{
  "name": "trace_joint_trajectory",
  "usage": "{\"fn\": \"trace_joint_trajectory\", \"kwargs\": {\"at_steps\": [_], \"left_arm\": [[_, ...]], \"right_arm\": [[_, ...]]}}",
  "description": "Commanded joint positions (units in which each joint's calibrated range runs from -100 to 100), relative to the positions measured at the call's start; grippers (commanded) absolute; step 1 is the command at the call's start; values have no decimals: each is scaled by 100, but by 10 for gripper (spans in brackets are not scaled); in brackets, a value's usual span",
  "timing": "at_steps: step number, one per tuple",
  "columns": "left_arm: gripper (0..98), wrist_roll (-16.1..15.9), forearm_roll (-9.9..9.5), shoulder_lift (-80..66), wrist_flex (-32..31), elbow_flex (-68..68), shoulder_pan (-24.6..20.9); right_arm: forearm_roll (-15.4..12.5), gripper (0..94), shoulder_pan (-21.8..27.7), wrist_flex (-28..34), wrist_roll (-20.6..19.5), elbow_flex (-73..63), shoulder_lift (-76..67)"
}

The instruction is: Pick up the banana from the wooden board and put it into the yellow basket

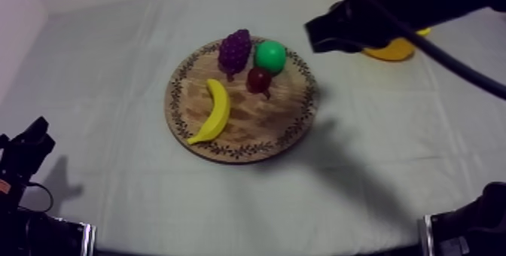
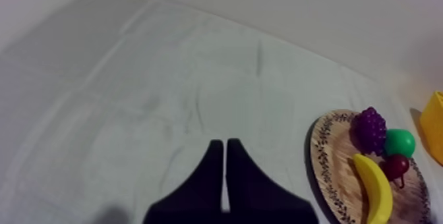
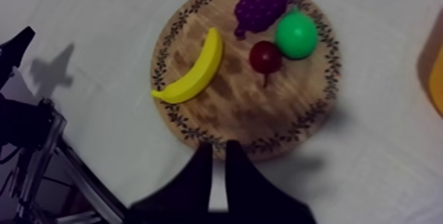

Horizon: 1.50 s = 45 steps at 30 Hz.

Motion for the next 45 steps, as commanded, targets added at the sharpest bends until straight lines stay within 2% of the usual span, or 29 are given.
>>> {"fn": "trace_joint_trajectory", "kwargs": {"at_steps": [1, 9, 16, 25, 33, 36, 42, 45], "left_arm": [[1, 0, -1, -3, 1, 3, 2], [1, 1, -1, -3, 1, 3, 2], [1, 2, -1, -3, 1, 3, 2], [1, 2, -1, -3, 1, 3, 2], [1, 2, -1, -3, 1, 3, 2], [1, 1, -1, -3, 1, 3, 2], [1, 2, -1, -3, 1, 3, 2], [1, 2, -1, -3, 1, 3, 2]], "right_arm": [[-22, 79, -134, 13, -110, -108, 488], [-140, 89, -578, -287, -426, -384, 1571], [-272, 92, -660, -680, -636, -959, 2403], [-127, 99, -612, -679, -1195, -2070, 3225], [49, 106, -659, -938, -1490, -2130, 3442], [40, 108, -640, -1029, -1461, -2073, 3461], [-255, 116, -478, -1093, -1130, -1941, 3484], [-245, 116, -464, -1195, -1102, -1833, 3511]]}}
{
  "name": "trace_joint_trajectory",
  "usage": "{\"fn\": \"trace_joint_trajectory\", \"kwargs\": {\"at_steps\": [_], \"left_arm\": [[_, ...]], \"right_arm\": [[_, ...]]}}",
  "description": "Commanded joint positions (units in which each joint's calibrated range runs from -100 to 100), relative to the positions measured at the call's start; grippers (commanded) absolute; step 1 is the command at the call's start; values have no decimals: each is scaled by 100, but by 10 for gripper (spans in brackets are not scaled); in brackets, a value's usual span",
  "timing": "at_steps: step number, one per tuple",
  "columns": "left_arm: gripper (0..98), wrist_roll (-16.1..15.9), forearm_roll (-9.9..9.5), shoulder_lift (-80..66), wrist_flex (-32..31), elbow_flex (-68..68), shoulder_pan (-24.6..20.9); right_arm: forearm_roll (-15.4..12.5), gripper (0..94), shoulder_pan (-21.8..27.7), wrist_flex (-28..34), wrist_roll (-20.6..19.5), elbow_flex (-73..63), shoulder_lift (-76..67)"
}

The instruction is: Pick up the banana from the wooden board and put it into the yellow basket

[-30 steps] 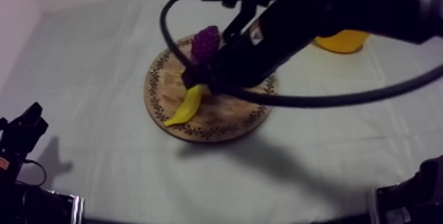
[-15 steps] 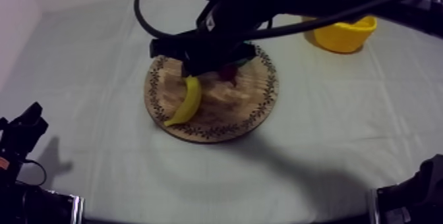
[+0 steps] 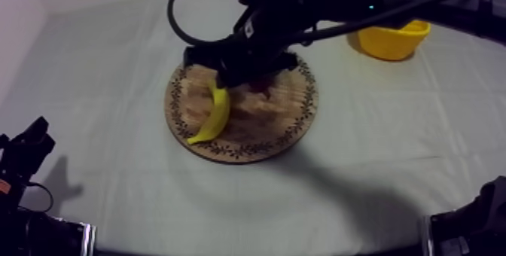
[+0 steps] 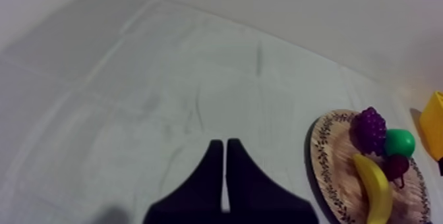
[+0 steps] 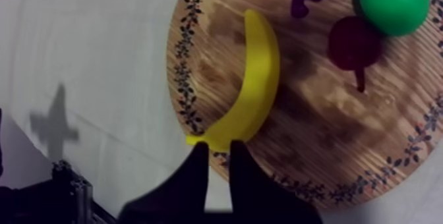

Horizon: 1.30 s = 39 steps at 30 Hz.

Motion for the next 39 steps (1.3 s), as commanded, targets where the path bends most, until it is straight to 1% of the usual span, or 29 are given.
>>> {"fn": "trace_joint_trajectory", "kwargs": {"at_steps": [1, 7, 13, 14, 17, 19, 21, 26, 31, 39], "left_arm": [[1, 2, -1, -3, 1, 3, 2], [1, 2, -1, -3, 1, 3, 2], [1, 2, -1, -3, 1, 3, 2], [1, 2, -1, -3, 1, 3, 2], [1, 2, -1, -3, 1, 3, 2], [1, 2, -1, -3, 1, 3, 2], [1, 2, -1, -3, 1, 3, 2], [1, 2, -1, -3, 1, 3, 2], [1, 2, -1, -3, 1, 3, 2], [1, 2, -1, -3, 1, 3, 2]], "right_arm": [[25, 116, 0, -74, -17, 65, 14], [219, 119, 5, -227, -195, 98, 52], [340, 120, -28, -402, -254, 153, 51], [358, 151, -40, -432, -252, 176, 51], [372, 331, -92, -517, -159, 246, 56], [417, 416, -126, -574, -138, 286, 57], [420, 442, -125, -602, -123, 319, 51], [222, 498, -22, -489, 77, 283, 13], [147, 526, 46, -380, 147, 241, -22], [113, 505, 82, -476, 208, 296, 59]]}}
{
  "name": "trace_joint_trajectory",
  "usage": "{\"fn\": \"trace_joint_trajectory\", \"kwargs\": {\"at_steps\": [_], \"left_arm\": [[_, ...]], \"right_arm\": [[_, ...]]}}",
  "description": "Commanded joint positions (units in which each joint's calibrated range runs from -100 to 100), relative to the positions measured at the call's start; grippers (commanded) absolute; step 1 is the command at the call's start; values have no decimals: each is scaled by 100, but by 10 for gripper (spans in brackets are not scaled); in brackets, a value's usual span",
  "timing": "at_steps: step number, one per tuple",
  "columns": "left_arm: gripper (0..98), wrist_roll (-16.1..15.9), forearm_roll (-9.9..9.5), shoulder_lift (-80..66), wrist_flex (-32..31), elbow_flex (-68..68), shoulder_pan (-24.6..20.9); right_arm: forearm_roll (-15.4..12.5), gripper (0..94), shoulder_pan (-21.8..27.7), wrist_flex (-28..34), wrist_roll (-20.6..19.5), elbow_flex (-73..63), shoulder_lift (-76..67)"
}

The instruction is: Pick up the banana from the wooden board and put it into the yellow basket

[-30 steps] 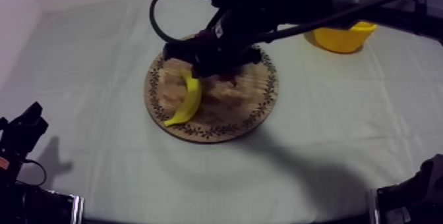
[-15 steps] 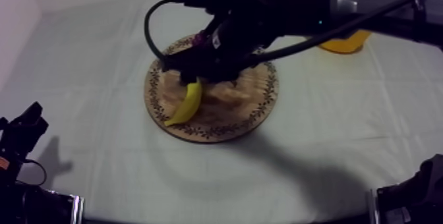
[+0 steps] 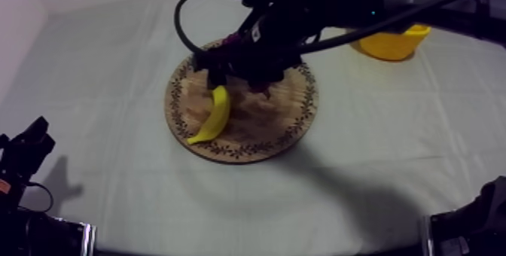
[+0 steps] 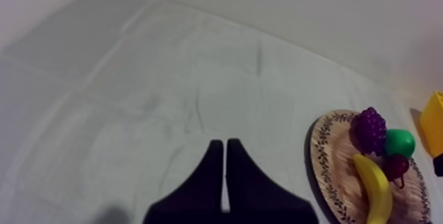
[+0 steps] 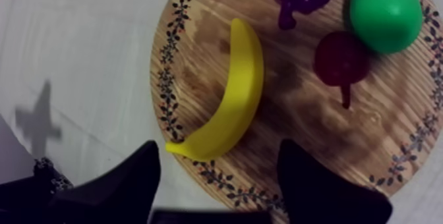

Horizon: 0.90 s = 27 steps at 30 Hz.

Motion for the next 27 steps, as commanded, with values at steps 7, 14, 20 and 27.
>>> {"fn": "trace_joint_trajectory", "kwargs": {"at_steps": [7, 14, 20, 27], "left_arm": [[1, 2, -1, -3, 1, 3, 2], [1, 2, -1, -3, 1, 3, 2], [1, 2, -1, -3, 1, 3, 2], [1, 2, -1, -3, 1, 3, 2]], "right_arm": [[-52, 488, 1, -122, 91, -131, 470], [-73, 482, 3, -21, 169, -561, 1075], [-52, 476, -37, 63, 195, -919, 1504], [-117, 472, 14, 179, 266, -1256, 1818]]}}
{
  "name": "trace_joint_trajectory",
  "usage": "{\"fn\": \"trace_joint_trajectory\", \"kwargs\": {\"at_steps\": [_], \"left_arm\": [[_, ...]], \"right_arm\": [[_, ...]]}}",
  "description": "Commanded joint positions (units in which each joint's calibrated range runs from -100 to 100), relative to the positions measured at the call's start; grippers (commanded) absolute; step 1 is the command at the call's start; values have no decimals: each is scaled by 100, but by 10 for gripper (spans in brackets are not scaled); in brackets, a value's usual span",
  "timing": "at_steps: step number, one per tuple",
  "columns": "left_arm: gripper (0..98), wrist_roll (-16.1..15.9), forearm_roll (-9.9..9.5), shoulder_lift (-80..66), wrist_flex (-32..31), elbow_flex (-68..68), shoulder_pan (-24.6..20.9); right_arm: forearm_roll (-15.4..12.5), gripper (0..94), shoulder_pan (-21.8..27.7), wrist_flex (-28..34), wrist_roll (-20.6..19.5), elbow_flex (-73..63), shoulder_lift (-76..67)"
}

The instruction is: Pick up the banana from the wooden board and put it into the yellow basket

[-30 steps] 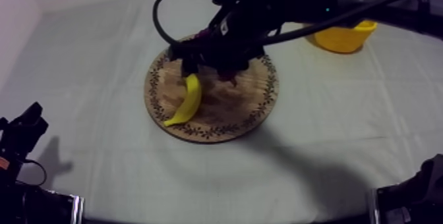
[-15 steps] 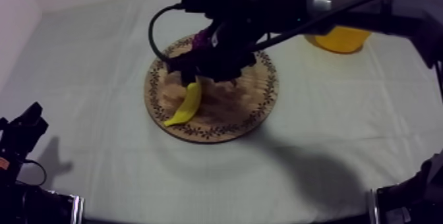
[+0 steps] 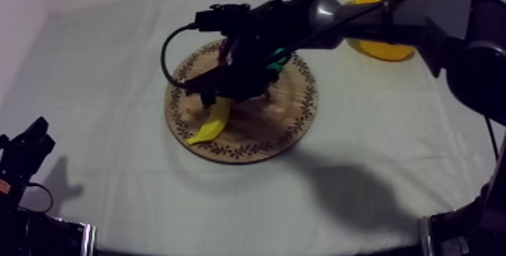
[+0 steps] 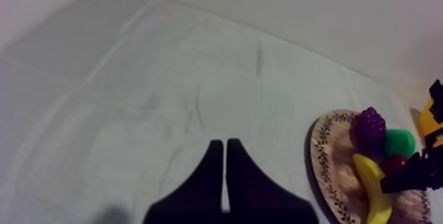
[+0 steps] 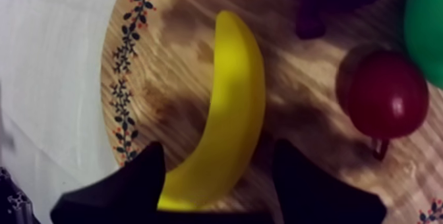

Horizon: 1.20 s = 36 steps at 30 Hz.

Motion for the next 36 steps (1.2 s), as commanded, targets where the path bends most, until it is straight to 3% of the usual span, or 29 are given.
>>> {"fn": "trace_joint_trajectory", "kwargs": {"at_steps": [1, 7, 22, 30, 36], "left_arm": [[1, 2, -1, -3, 1, 3, 2], [1, 2, -1, -3, 1, 3, 2], [1, 2, -1, -3, 1, 3, 2], [1, 2, -1, -3, 1, 3, 2], [1, 2, -1, -3, 1, 3, 2]], "right_arm": [[-27, 471, 13, 28, 34, -64, 63], [-150, 449, 78, 245, 185, -335, 280], [-257, 237, 134, 313, 512, -484, 476], [-257, 207, 149, 518, 555, -651, 364], [-81, 205, 238, 1043, 454, -1195, 23]]}}
